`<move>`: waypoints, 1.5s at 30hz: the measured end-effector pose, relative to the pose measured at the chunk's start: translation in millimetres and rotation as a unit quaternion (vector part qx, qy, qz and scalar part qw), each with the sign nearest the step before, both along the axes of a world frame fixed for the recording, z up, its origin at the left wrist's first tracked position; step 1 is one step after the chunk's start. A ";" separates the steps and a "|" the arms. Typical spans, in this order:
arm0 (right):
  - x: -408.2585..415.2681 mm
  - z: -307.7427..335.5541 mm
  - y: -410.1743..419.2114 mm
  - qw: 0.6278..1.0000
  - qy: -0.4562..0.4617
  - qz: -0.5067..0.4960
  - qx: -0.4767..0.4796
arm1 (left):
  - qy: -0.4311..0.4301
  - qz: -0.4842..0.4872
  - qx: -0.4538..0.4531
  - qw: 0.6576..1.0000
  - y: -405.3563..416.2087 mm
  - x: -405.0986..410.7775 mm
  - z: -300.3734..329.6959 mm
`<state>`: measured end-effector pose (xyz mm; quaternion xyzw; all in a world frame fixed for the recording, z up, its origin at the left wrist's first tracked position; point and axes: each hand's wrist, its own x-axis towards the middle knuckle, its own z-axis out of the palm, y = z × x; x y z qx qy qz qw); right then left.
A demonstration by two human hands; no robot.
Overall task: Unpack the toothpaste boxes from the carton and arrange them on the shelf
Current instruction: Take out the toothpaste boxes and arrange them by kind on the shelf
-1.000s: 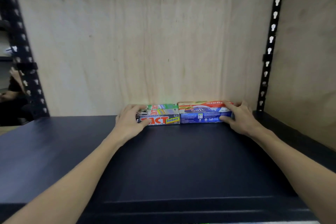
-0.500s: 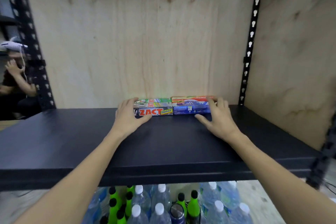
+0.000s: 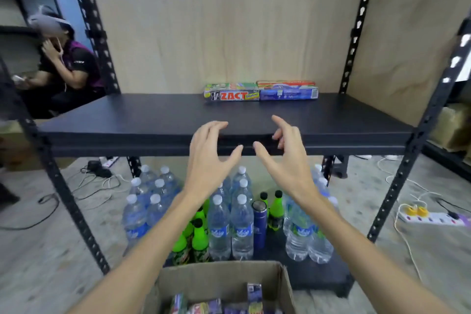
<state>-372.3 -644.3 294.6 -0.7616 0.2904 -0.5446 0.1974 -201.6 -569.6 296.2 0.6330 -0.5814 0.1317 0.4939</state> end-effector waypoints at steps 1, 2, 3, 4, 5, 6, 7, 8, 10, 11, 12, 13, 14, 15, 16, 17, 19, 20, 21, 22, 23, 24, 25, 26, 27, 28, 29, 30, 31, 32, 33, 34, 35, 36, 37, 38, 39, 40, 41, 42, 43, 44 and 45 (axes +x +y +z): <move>3.0 -17.0 14.5 1.000 0.000 0.010 0.008 | 0.003 0.001 -0.015 1.000 14.0 -3.5 -16.8; 5.5 -36.7 27.8 1.000 0.005 0.017 0.021 | 0.015 0.002 -0.019 1.000 27.9 -6.0 -34.8; 7.2 -57.9 40.0 0.999 0.010 0.021 0.040 | 0.034 0.008 -0.013 0.999 41.5 -7.8 -53.8; 8.4 -79.8 50.3 0.998 0.012 0.021 0.059 | 0.055 0.016 0.001 0.998 53.8 -7.7 -74.3; 9.3 -102.3 58.5 0.997 0.014 0.020 0.079 | 0.075 0.028 0.022 0.997 65.0 -6.5 -95.8; 10.5 -124.2 65.7 0.995 0.021 0.020 0.100 | 0.094 0.042 0.048 0.993 74.7 -3.9 -118.7; 11.7 -145.6 71.8 0.992 0.030 0.022 0.123 | 0.109 0.057 0.078 0.989 83.8 -0.6 -142.2; 12.8 -166.1 77.4 0.988 0.040 0.025 0.144 | 0.121 0.070 0.107 0.984 91.9 2.8 -165.2; 14.3 -204.9 87.1 0.981 0.066 0.020 0.180 | 0.144 0.093 0.165 0.971 108.1 8.6 -207.1; 14.1 -224.0 91.2 0.978 0.084 0.012 0.193 | 0.154 0.109 0.193 0.963 115.7 11.3 -225.4; 13.1 -242.8 95.0 0.973 0.105 0.006 0.204 | 0.159 0.126 0.221 0.954 122.6 13.7 -242.2; 11.9 -261.1 98.5 0.968 0.128 0.004 0.216 | 0.161 0.141 0.251 0.944 128.8 15.9 -258.2; 10.2 -278.5 101.8 0.960 0.152 0.005 0.236 | 0.165 0.151 0.281 0.933 134.1 18.5 -274.7; 8.9 -295.5 104.9 0.950 0.173 0.008 0.260 | 0.176 0.154 0.311 0.921 139.1 20.8 -290.6; 7.3 -311.7 108.2 0.939 0.194 0.012 0.283 | 0.192 0.151 0.339 0.908 143.7 23.0 -306.9; 5.6 -327.7 111.0 0.930 0.214 0.015 0.299 | 0.202 0.147 0.362 0.898 148.2 24.7 -322.5; 0.7 -356.9 116.8 0.914 0.255 0.027 0.315 | 0.206 0.140 0.398 0.883 156.9 26.8 -351.6; -2.9 -371.3 119.0 0.904 0.276 0.036 0.324 | 0.206 0.142 0.413 0.875 160.9 27.2 -364.2; -7.2 -384.6 121.0 0.895 0.293 0.044 0.334 | 0.211 0.150 0.430 0.865 163.8 27.8 -375.6; -12.1 -396.7 122.9 0.884 0.308 0.046 0.347 | 0.216 0.162 0.448 0.852 167.0 28.2 -386.0; -16.5 -408.0 124.6 0.875 0.322 0.043 0.359 | 0.221 0.175 0.468 0.838 170.1 28.8 -396.1; -20.6 -416.8 126.7 0.864 0.338 0.039 0.372 | 0.223 0.185 0.486 0.825 173.6 29.8 -406.3; -23.8 -424.8 128.5 0.855 0.351 0.037 0.379 | 0.222 0.192 0.500 0.815 176.7 30.5 -415.3; -26.1 -431.2 130.0 0.847 0.362 0.037 0.387 | 0.220 0.196 0.510 0.808 179.5 31.3 -424.5; -27.0 -436.7 130.8 0.841 0.367 0.039 0.395 | 0.216 0.197 0.514 0.806 181.7 31.7 -432.2; -26.5 -439.5 130.6 0.835 0.369 0.040 0.406 | 0.204 0.196 0.514 0.810 183.2 31.8 -438.2; -25.6 -443.6 129.0 0.832 0.368 0.040 0.414 | 0.177 0.189 0.510 0.820 182.8 32.0 -443.5; -24.3 -445.7 127.0 0.830 0.367 0.041 0.418 | 0.141 0.175 0.504 0.834 181.4 32.0 -447.9; -22.7 -447.3 124.2 0.832 0.368 0.043 0.413 | 0.108 0.152 0.498 0.847 178.4 31.7 -450.6; -21.0 -448.9 121.3 0.835 0.374 0.047 0.401 | 0.084 0.121 0.493 0.857 174.7 31.3 -453.3; -19.8 -451.2 117.9 0.840 0.380 0.049 0.384 | 0.072 0.088 0.492 0.863 169.5 30.4 -454.9; -19.4 -452.7 114.4 0.842 0.386 0.051 0.374 | 0.071 0.057 0.498 0.863 164.0 29.5 -457.3; -20.1 -454.5 110.8 0.841 0.393 0.054 0.368 | 0.077 0.028 0.509 0.857 158.0 28.5 -459.6; -21.3 -455.6 107.3 0.837 0.403 0.061 0.365 | 0.084 0.005 0.525 0.847 152.3 28.0 -463.4; -22.9 -456.2 104.5 0.832 0.415 0.072 0.361 | 0.087 -0.015 0.542 0.836 146.9 27.2 -466.6; -24.5 -455.2 102.0 0.823 0.431 0.085 0.359 | 0.084 -0.034 0.558 0.825 141.9 26.7 -469.9; -25.4 -454.0 99.5 0.814 0.447 0.098 0.357 | 0.079 -0.055 0.567 0.818 137.4 26.1 -472.0; -25.6 -452.1 97.2 0.803 0.461 0.107 0.362 | 0.078 -0.074 0.569 0.815 133.7 26.1 -474.1; -25.1 -452.6 94.8 0.791 0.471 0.115 0.373 | 0.079 -0.092 0.566 0.816 130.4 25.3 -474.9; -24.2 -453.8 92.4 0.783 0.477 0.117 0.381 | 0.082 -0.106 0.563 0.815 127.7 24.4 -475.3; -23.2 -455.8 90.3 0.778 0.482 0.117 0.387 | 0.081 -0.114 0.561 0.816 124.8 22.8 -474.9; -22.1 -458.1 88.2 0.774 0.486 0.117 0.389 | 0.079 -0.115 0.563 0.815 122.4 21.3 -475.0; -21.3 -459.2 86.3 0.774 0.488 0.118 0.386 | 0.078 -0.112 0.565 0.814 120.0 19.7 -475.2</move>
